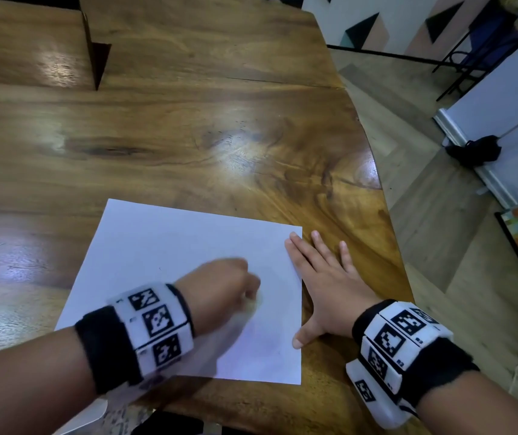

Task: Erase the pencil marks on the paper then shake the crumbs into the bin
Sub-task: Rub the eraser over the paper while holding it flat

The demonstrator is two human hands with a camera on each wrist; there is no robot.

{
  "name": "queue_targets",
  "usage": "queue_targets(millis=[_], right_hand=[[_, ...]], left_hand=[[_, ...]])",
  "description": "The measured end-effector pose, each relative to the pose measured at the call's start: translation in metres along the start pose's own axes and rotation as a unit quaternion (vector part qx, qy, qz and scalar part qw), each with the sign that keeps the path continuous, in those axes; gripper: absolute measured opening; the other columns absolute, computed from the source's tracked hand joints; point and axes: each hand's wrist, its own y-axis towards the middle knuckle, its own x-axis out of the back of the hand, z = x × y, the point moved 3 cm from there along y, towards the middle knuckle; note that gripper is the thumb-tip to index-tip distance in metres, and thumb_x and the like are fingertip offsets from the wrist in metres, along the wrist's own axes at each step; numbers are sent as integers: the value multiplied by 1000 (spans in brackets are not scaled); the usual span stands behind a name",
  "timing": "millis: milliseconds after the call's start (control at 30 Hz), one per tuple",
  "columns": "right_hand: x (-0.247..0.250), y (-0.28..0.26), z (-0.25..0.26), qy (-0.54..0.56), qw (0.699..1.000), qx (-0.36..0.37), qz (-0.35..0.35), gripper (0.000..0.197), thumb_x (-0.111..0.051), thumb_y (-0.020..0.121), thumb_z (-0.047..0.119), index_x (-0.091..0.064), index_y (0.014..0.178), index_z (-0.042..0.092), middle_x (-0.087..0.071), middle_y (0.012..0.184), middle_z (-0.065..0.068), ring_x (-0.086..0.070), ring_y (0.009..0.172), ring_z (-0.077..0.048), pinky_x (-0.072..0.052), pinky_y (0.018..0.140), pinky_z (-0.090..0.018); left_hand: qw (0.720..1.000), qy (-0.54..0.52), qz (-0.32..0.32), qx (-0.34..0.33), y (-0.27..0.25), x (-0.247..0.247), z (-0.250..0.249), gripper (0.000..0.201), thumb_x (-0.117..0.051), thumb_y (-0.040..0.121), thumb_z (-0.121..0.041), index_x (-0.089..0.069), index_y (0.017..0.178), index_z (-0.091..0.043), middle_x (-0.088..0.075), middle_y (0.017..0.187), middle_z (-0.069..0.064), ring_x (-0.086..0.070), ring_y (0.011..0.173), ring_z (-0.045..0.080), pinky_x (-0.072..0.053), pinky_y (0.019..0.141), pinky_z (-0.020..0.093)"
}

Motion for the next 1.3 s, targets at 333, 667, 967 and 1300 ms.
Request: queue_targets(millis=[333,667,967,1300], right_hand=[[2,-1,1,0,1000,-5,1,147,-78,53,64,31,142,21,37,149,12,42,132,-15,22,111,-52],[0,-1,-1,5,1000,-3,-3,148,-78,52,64,32,142,21,38,148,12,43,132,-16,21,111,-52],[1,0,1,18,1000,0,-3,147,-78,55,62,36,139,22,41,146,14,45,130,-16,25,109,-50],[24,11,4,154,977,-18,-144,88,-70,75,51,-23,144,21,-19,148,7,-10,140,-14,-10,117,-30]], left_hand=[[993,22,79,-80,-25,-12,-13,12,-55,74,-11,-66,74,-14,-61,83,-4,-61,82,15,-37,60,16],[987,52,132,-70,-10,1,-20,12,-54,71,-4,-66,73,-8,-68,90,12,-61,82,26,-34,63,20],[970,8,-191,152,75,119,56,15,-63,79,-13,-70,91,-14,-70,101,11,-58,82,21,-43,71,19],[955,44,-218,195,51,119,95,41,-53,83,-11,-53,124,-20,-48,126,20,-47,112,38,-41,97,39]])
